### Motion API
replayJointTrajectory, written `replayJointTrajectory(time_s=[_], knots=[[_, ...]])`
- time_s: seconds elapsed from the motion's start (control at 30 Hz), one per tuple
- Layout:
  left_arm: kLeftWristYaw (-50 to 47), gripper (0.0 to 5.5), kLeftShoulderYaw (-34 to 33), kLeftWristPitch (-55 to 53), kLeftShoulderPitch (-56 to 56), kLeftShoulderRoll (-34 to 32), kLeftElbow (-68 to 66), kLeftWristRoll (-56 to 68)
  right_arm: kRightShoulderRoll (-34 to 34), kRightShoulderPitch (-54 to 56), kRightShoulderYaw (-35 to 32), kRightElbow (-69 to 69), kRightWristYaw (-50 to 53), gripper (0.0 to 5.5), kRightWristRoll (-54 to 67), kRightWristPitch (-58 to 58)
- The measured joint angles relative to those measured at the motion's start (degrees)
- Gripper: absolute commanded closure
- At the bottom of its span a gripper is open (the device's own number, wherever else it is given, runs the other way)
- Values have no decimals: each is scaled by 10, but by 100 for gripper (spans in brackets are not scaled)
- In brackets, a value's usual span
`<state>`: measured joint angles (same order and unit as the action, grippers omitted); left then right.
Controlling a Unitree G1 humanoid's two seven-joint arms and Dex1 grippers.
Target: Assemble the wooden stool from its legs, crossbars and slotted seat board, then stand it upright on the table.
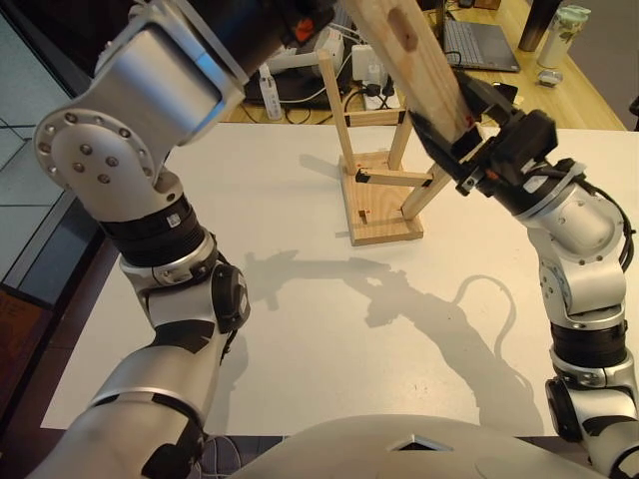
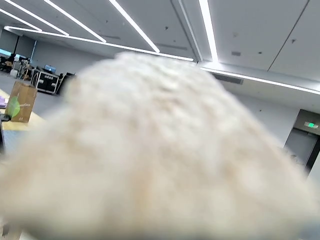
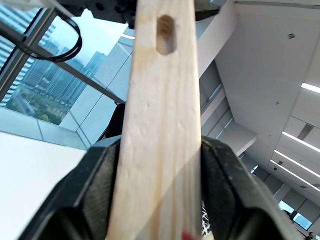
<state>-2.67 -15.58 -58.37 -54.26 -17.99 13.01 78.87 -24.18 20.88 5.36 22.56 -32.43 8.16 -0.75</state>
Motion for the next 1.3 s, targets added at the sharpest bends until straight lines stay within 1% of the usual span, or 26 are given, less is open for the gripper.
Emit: replayJointTrajectory(time_s=[0.03,0.13,0.2,0.3,0.4,0.43,0.5,0.57,0.6,0.67,0.7,0.77,0.87,1.0,1.13,1.3], knots=[[-5,450,1,0,2,-1,0,-4,0,0,0,-2,5,237,-9,-9],[-12,450,1,13,4,-6,2,-14,4,5,-5,-18,32,234,-40,-23],[-17,450,-7,37,1,-18,2,-36,6,21,-20,-31,39,234,-41,-23],[-32,450,-56,122,-23,-50,-23,-117,10,51,-62,-32,65,234,-17,-11],[-51,450,-103,214,-54,-70,-64,-182,49,91,-125,-42,130,234,67,63],[-62,450,-103,232,-48,-76,-71,-225,67,115,-168,-65,177,234,102,105],[-73,450,-78,233,-10,-90,-57,-283,69,124,-203,-100,228,234,105,150],[-86,450,-10,207,58,-107,-15,-361,62,114,-217,-140,273,234,81,197],[-98,450,32,178,116,-104,11,-390,60,81,-219,-170,293,234,66,230],[-116,450,86,136,173,-90,44,-421,60,25,-210,-195,297,234,47,259],[-124,450,114,114,197,-77,62,-430,63,-3,-200,-204,296,234,41,275],[-147,450,149,78,231,-32,96,-443,74,-55,-170,-207,274,234,43,317],[-171,450,152,59,245,27,119,-445,82,-90,-127,-198,231,234,51,345],[-198,450,138,28,261,123,130,-428,111,-102,-99,-180,214,234,63,357],[-206,450,110,11,265,139,140,-435,128,-90,-95,-177,215,234,66,356],[-208,450,104,8,268,152,136,-471,145,-71,-77,-186,213,234,65,352]])
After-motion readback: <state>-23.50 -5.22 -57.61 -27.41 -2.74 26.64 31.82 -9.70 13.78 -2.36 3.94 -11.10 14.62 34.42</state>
